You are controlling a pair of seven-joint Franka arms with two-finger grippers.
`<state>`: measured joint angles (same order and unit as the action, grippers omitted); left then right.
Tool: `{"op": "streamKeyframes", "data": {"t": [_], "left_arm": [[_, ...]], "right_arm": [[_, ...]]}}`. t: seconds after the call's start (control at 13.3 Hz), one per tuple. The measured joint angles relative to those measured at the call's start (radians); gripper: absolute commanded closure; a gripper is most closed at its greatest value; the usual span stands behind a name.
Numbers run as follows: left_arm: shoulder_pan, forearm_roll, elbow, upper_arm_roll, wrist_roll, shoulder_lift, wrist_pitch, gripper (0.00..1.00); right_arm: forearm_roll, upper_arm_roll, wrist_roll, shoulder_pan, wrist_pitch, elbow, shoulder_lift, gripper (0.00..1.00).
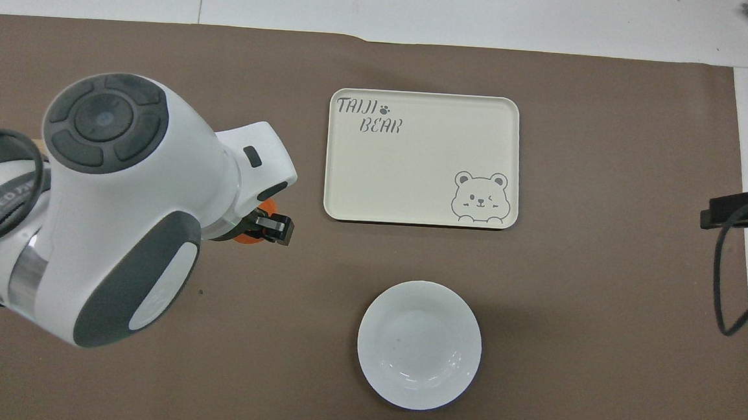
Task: Place orange and plate with both arms
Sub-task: 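Lower the orange onto the white plate and open the left gripper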
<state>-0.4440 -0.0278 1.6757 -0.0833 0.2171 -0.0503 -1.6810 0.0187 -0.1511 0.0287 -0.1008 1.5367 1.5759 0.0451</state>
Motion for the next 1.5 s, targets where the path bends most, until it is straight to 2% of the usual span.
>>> {"op": "streamKeyframes", "data": {"t": [0.15, 0.38, 0.75, 1.05, 1.5], "left_arm": [[-0.029, -0.034, 0.007, -0.009, 0.025, 0.0, -0.036, 1.0], [-0.114, -0.07, 0.085, -0.014, 0.104, -0.016, -0.199, 1.0], [-0.255, -0.077, 0.187, -0.019, 0.261, -0.11, -0.423, 1.0], [-0.326, -0.077, 0.259, -0.02, 0.298, -0.121, -0.498, 1.0], [-0.38, -0.077, 0.31, -0.02, 0.35, -0.122, -0.54, 1.0]], "right_arm": [[0.0, 0.0, 0.0, 0.0, 0.0, 0.0, 0.0, 0.0], [0.0, 0.0, 0.0, 0.0, 0.0, 0.001, 0.0, 0.0], [0.0, 0.0, 0.0, 0.0, 0.0, 0.001, 0.0, 0.0], [0.0, 0.0, 0.0, 0.0, 0.0, 0.002, 0.0, 0.0], [0.0, 0.0, 0.0, 0.0, 0.0, 0.002, 0.0, 0.0]]}}
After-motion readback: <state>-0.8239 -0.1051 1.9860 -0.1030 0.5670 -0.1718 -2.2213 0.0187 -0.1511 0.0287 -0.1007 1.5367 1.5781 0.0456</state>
